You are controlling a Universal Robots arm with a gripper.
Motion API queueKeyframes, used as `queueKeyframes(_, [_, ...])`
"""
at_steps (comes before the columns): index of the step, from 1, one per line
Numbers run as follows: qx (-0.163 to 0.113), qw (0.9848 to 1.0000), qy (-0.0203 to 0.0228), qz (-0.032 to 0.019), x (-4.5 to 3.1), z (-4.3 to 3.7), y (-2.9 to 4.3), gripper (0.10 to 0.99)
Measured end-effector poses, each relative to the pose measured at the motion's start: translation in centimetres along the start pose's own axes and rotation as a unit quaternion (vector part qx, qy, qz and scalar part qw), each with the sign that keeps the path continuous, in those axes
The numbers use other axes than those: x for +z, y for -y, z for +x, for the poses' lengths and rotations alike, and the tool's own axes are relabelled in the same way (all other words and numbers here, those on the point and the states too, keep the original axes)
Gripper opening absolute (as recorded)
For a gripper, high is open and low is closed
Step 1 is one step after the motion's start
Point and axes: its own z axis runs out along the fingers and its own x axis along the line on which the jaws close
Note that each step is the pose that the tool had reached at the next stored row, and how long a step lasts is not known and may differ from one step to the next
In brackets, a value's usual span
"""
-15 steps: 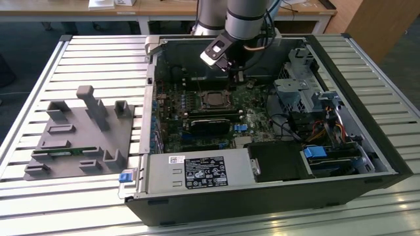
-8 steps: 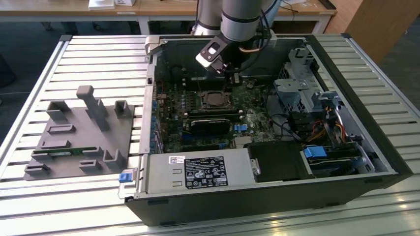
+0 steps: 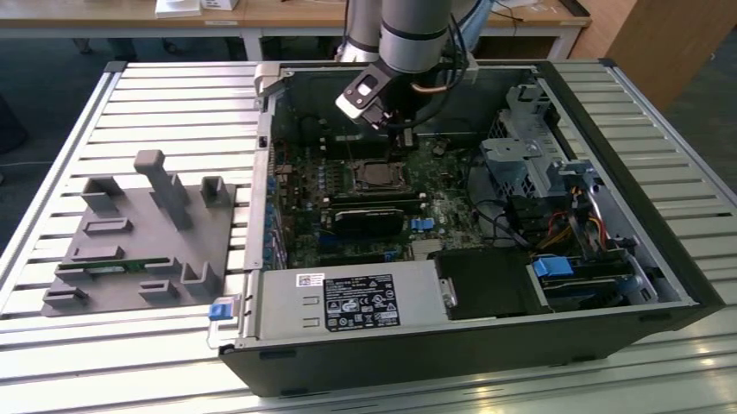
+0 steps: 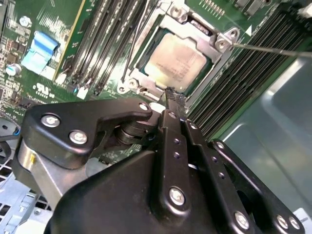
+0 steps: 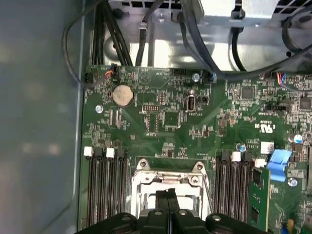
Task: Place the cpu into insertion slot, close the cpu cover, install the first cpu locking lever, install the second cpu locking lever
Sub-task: 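Close the cpu cover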
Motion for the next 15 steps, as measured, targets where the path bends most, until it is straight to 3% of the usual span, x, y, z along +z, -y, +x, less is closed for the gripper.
queueKeyframes(7, [0.000,1.0000,0.0000,0.0000,0.00,0.02,0.87,0.106])
queueKeyframes(15, [0.000,1.0000,0.0000,0.0000,0.00,0.03,1.22,0.106])
